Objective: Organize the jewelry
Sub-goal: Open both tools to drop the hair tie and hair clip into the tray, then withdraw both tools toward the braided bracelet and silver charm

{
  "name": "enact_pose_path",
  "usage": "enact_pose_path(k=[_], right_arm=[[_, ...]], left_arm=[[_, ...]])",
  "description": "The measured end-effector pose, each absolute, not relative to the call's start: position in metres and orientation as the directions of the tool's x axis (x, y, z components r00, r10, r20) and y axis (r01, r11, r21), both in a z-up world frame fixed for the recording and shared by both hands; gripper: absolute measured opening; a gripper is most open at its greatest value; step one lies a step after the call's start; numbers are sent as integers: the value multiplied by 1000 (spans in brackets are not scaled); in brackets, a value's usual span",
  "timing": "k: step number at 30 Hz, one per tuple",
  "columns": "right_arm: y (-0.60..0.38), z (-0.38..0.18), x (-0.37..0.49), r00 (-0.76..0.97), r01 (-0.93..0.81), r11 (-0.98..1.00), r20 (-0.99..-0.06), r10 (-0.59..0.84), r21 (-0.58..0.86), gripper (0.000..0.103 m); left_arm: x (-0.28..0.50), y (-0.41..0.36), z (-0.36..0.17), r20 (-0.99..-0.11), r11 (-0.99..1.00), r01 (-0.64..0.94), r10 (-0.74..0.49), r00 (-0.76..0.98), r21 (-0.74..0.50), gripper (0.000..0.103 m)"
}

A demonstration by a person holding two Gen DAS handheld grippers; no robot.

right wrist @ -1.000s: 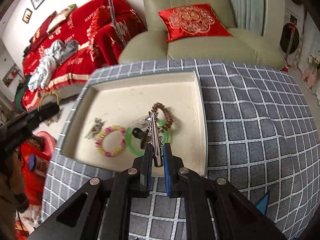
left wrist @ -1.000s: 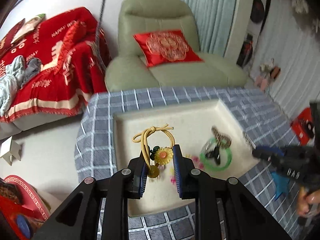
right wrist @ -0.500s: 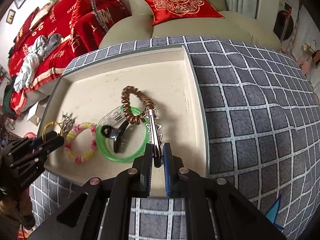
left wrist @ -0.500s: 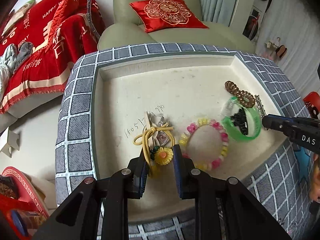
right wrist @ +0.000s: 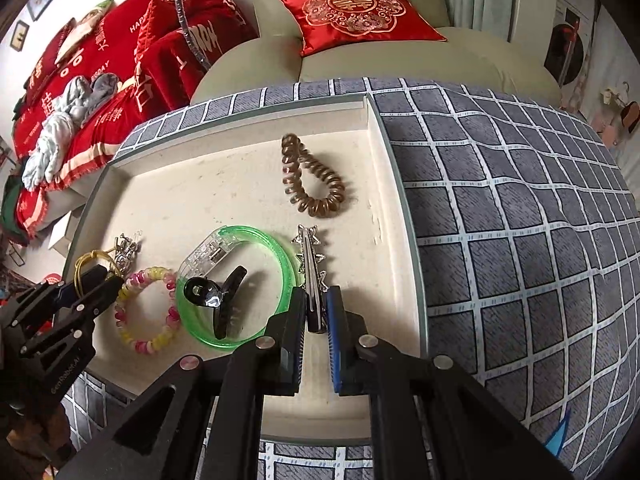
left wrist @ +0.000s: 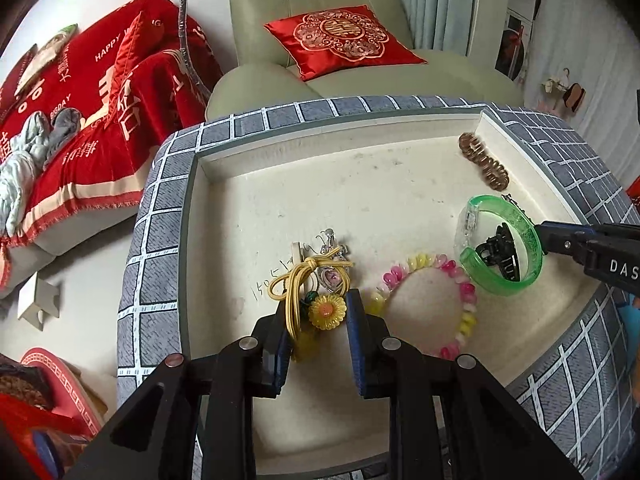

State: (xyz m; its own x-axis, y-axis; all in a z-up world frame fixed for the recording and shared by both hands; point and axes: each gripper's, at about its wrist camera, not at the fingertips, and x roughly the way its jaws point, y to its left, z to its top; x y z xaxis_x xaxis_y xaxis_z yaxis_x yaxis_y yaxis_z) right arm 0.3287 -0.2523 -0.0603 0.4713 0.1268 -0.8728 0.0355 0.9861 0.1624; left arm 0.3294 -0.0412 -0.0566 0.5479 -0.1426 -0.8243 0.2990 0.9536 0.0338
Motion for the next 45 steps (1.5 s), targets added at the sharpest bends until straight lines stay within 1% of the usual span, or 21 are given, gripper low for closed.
enact_pose_path(k=[2, 4, 5, 6, 8, 9, 10, 11, 12, 19, 23, 24, 25, 28, 30, 34, 36, 40, 41, 42, 45], right_arm=[[-253, -58, 326, 481, 37, 985, -867, 131, 169, 12], [-254, -54, 323, 492, 29, 982, -858, 147, 185, 17], [-254, -52, 322, 495, 28, 982, -856, 150, 189, 26], [-254, -50, 320, 500, 27, 980, -851, 159, 198, 44], [-255, -43, 315, 521, 23, 973, -833, 184, 229, 58], [-254, -40, 312, 533, 20, 971, -825, 189, 236, 58], [-253, -36, 309, 542, 14, 969, -817, 198, 245, 58], [-252, -34, 307, 544, 10, 969, -814, 204, 249, 58], [-250, -31, 304, 549, 5, 968, -809, 208, 253, 58], [-243, -17, 279, 572, -9, 961, -786, 233, 278, 59], [-240, -13, 263, 575, -25, 960, -782, 242, 279, 66], [-238, -12, 258, 575, -32, 959, -779, 249, 283, 66], [-236, -11, 253, 574, -38, 957, -778, 256, 287, 66], [-233, -10, 240, 570, -48, 953, -775, 272, 299, 68], [-231, -12, 235, 564, -50, 949, -776, 284, 311, 79], [-233, -19, 222, 551, -43, 949, -785, 284, 313, 80], [-236, -22, 218, 548, -29, 949, -789, 277, 313, 86], [-247, -26, 210, 546, 3, 948, -795, 265, 318, 89], [-250, -27, 208, 549, 11, 949, -795, 258, 315, 100], [-252, -27, 206, 554, 20, 949, -793, 252, 315, 103], [-255, -23, 201, 567, 18, 946, -783, 257, 324, 103]], left_arm=[[328, -40, -56, -820, 955, 293, -133, 556, 44, 40], [326, -39, -56, -818, 956, 289, -132, 560, 44, 40], [325, -38, -56, -819, 957, 286, -133, 559, 41, 40], [325, -36, -56, -819, 959, 282, -134, 558, 36, 40], [325, -34, -56, -821, 960, 277, -138, 554, 25, 40], [324, -33, -56, -821, 962, 273, -136, 555, 25, 42], [324, -32, -56, -820, 963, 270, -134, 556, 26, 58], [323, -31, -55, -818, 964, 266, -131, 561, 28, 78], [321, -30, -53, -807, 966, 255, -123, 578, 35, 82], [315, -27, -46, -795, 967, 254, -133, 592, 28, 83], [304, -23, -38, -781, 968, 250, -145, 608, 15, 83], [301, -22, -36, -777, 968, 250, -147, 611, 13, 88], [297, -20, -33, -774, 969, 248, -147, 616, 13, 103], [283, -15, -25, -752, 971, 239, -147, 642, 14, 103], [274, -13, -22, -751, 971, 239, -153, 643, 6, 103], [253, -6, -17, -745, 972, 234, -158, 648, -2, 103], [241, -3, -16, -745, 973, 232, -161, 647, -9, 103], [221, 3, -14, -749, 974, 227, -171, 640, -29, 103], [218, 4, -12, -748, 974, 226, -173, 641, -31, 103], [213, 5, -11, -747, 973, 226, -175, 641, -34, 103], [199, 6, -7, -743, 972, 231, -178, 645, -33, 103]])
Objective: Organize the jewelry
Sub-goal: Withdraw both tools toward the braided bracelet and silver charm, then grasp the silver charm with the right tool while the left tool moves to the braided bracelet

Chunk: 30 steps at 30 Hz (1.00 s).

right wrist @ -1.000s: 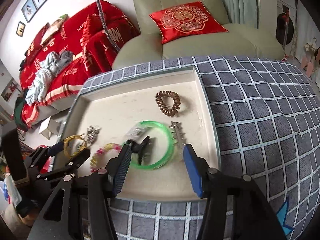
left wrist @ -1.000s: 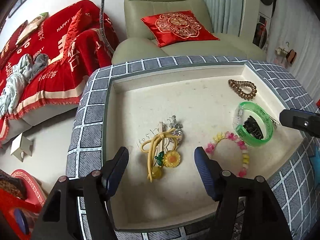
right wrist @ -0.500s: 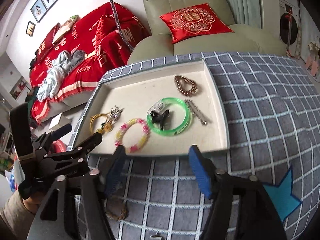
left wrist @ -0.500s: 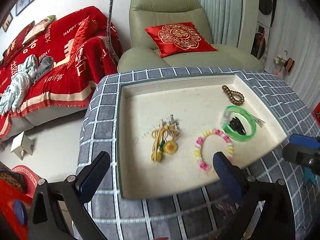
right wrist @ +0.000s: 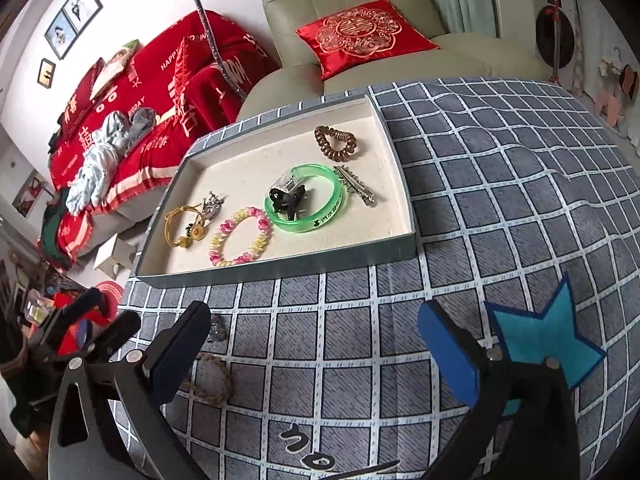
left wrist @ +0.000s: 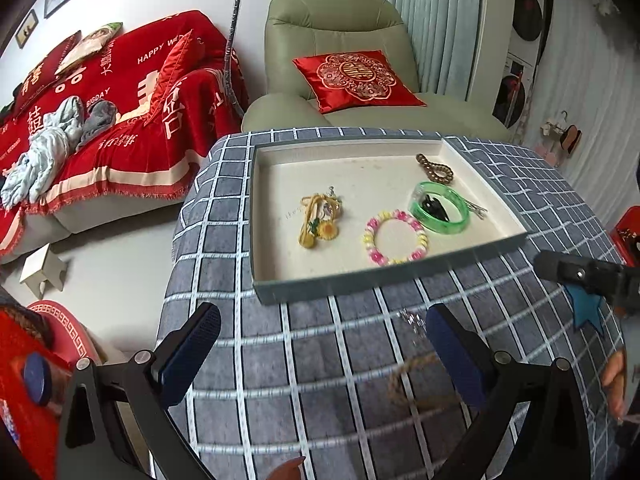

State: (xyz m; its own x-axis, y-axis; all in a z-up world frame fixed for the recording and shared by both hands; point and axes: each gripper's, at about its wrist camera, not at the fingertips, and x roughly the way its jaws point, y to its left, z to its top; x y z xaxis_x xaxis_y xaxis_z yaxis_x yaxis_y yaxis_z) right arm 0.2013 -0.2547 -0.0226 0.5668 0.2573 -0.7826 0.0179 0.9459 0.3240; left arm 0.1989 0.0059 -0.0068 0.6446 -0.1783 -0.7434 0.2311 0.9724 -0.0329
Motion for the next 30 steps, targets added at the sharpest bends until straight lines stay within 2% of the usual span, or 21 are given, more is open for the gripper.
enact_pose_path(k=[5, 22, 25, 30], right_arm=[[-242, -18, 199, 532, -14, 965, -816, 228, 261, 103], [-179, -35, 191, 464, -166, 963, -846, 265, 211, 103], [-168, -40, 197, 449, -194, 960, -852, 270, 202, 95], [-148, -52, 207, 413, -242, 954, -871, 266, 177, 74]], left_arm=[[180, 4, -4, -737, 974, 225, -164, 655, -17, 103], [142, 19, -36, -795, 977, 205, -166, 583, -53, 103], [141, 20, -37, -798, 976, 209, -168, 579, -54, 103], [142, 21, -43, -806, 976, 212, -168, 568, -54, 103]])
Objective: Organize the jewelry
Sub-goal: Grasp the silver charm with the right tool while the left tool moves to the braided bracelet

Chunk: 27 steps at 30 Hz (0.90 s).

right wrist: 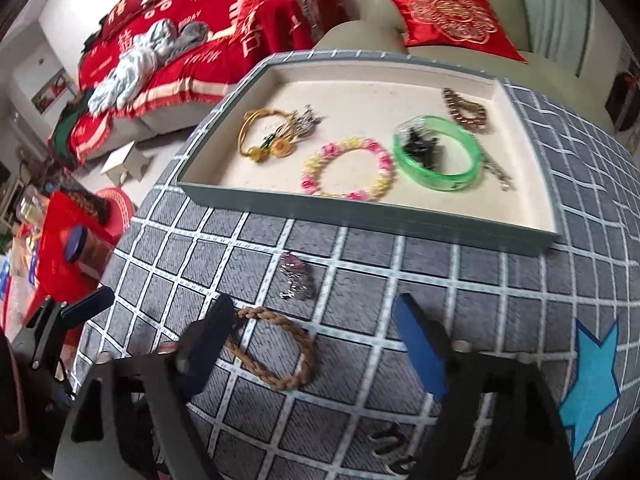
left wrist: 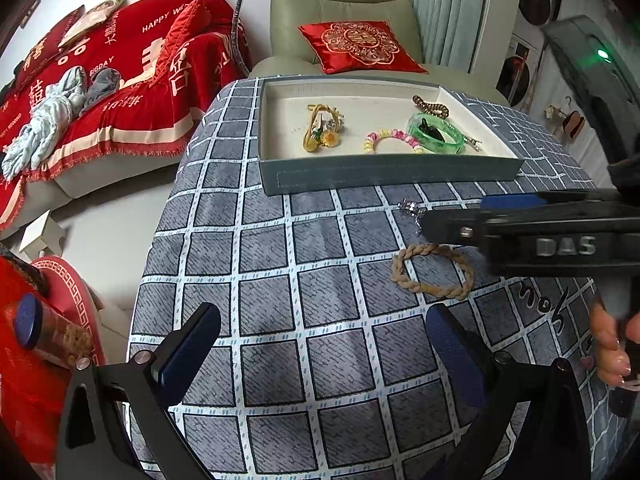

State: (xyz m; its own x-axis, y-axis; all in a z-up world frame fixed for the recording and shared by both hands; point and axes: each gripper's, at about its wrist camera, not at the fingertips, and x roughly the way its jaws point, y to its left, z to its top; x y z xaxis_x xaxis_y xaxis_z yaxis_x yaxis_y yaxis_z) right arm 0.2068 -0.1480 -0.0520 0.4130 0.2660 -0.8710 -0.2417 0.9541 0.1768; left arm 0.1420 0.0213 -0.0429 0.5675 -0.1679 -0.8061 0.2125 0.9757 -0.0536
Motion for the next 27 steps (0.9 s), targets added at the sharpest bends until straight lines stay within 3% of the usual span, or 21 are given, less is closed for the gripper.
enact_pose_path(k=[7, 10, 12, 13, 27], right_arm=[[-135, -63, 220, 397, -262, 952, -882, 255, 157, 50], [-130, -63, 222, 400, -281, 951, -884, 241, 132, 37], [-127, -64, 221, 407, -291, 951, -886, 221, 104, 19], [-126, -64, 220, 413, -296, 951, -887, 206, 83, 16], [-155, -56, 221, 437, -221, 965, -870, 227, 141, 16]], left_arm=[[146, 23, -49, -814, 975, 216, -170, 555, -56, 103], [149, 20, -49, -815, 973, 221, -178, 551, -63, 103], [151, 18, -49, -814, 971, 231, -185, 551, -65, 103], [151, 16, -49, -813, 970, 236, -187, 551, -62, 103], [168, -6, -55, -826, 950, 302, -230, 515, -76, 102]])
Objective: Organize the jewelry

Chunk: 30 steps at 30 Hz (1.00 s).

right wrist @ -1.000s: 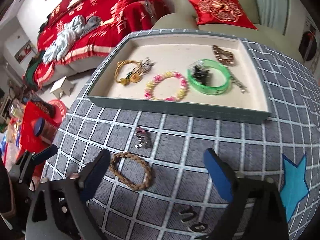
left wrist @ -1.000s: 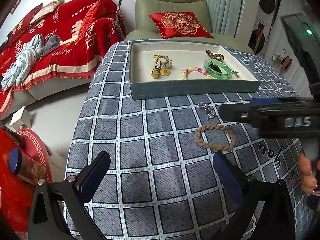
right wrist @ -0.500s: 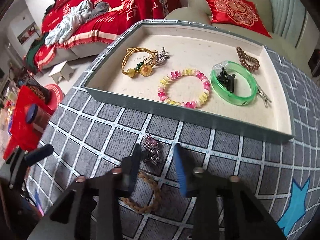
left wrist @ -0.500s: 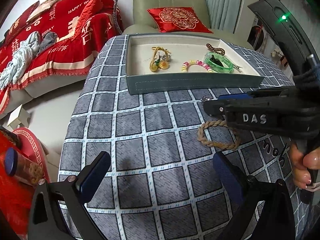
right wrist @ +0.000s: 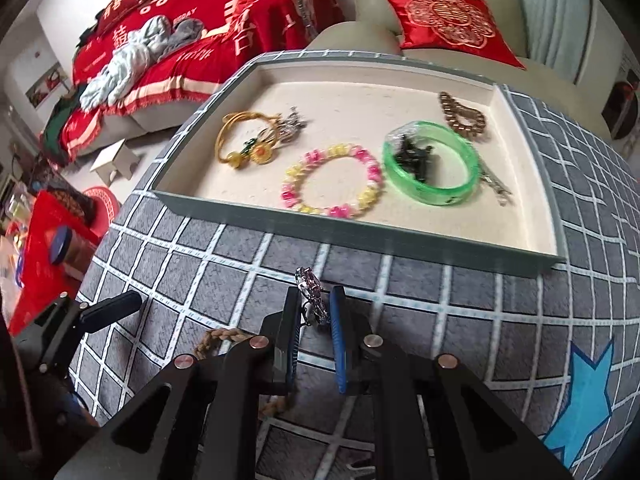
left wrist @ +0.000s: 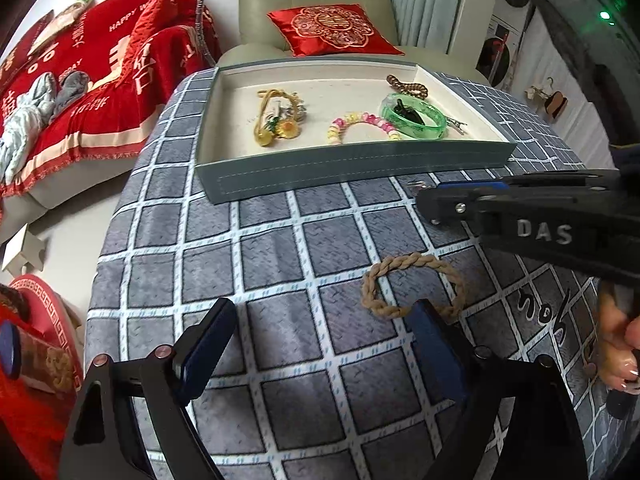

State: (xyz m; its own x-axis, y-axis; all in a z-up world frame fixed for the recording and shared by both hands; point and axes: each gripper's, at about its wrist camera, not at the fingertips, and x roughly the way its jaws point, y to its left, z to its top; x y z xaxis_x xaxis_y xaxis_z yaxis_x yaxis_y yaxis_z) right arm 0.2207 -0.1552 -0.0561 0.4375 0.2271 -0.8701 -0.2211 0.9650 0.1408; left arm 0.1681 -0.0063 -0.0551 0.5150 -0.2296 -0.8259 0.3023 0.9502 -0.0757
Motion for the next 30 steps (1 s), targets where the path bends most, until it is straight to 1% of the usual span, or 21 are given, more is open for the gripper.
enact_pose_path(k=[2, 7, 15, 18, 20, 22, 24, 30], right_arm=[[-163, -54, 220, 442, -206, 967, -867, 231, 152, 16], [-181, -46, 213, 457, -172, 968, -855, 244, 184, 16], [-206, -35, 195, 485, -138, 964, -833, 264, 226, 16], [-215, -32, 191, 489, -123, 961, -828, 275, 247, 16], [-220, -32, 188, 491, -117, 962, -827, 273, 249, 16], [-226, -31, 184, 493, -107, 962, -827, 272, 252, 16], [-230, -30, 181, 494, -99, 960, -825, 275, 261, 16], [-240, -29, 172, 499, -79, 959, -822, 276, 274, 16]], left_arm=[[170, -10, -55, -827, 944, 320, -241, 508, -79, 94], [172, -22, -53, -832, 934, 353, -236, 502, -53, 94], [172, -18, -43, -815, 928, 363, -277, 509, -88, 94], [172, -27, -38, -798, 897, 431, -329, 504, -97, 94], [169, -37, -34, -785, 864, 499, -359, 505, -75, 94], [164, -49, -31, -777, 815, 580, -372, 508, -12, 94], [165, -57, -31, -777, 786, 617, -366, 512, 36, 94], [181, -63, -47, -818, 738, 674, -377, 435, 18, 94]])
